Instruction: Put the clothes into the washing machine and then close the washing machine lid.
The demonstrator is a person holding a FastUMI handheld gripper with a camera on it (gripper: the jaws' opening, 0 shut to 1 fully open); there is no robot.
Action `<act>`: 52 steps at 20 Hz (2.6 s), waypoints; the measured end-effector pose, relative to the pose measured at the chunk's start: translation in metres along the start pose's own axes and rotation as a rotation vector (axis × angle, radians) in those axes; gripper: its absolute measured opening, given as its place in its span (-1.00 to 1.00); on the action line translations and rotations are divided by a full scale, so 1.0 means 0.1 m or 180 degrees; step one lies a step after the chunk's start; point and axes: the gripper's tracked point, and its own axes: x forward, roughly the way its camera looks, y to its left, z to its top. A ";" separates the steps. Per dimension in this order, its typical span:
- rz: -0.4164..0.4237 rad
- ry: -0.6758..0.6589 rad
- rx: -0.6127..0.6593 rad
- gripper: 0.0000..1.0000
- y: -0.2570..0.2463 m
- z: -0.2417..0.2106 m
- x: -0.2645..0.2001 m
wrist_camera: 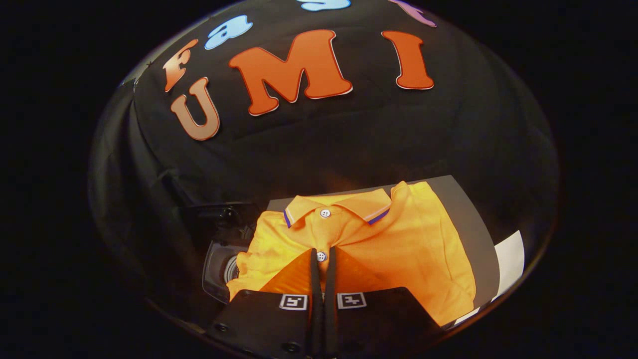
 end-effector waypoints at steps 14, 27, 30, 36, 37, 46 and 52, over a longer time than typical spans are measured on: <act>0.0606 -0.0584 0.0099 -0.83 0.60 0.36 -0.52; 0.0839 -0.0798 -0.0025 -0.84 2.26 0.38 -0.69; 0.0829 -0.0762 -0.0020 -0.84 2.64 0.26 -0.57; 0.0819 -0.0564 -0.0066 -0.84 3.24 -0.14 -0.09; 0.0828 -0.0526 -0.0072 -0.84 3.31 -0.24 0.01; 0.0601 0.0032 -0.0201 -0.84 3.43 -1.32 1.33; 0.0484 0.0310 -0.0188 -0.83 3.36 -1.87 2.07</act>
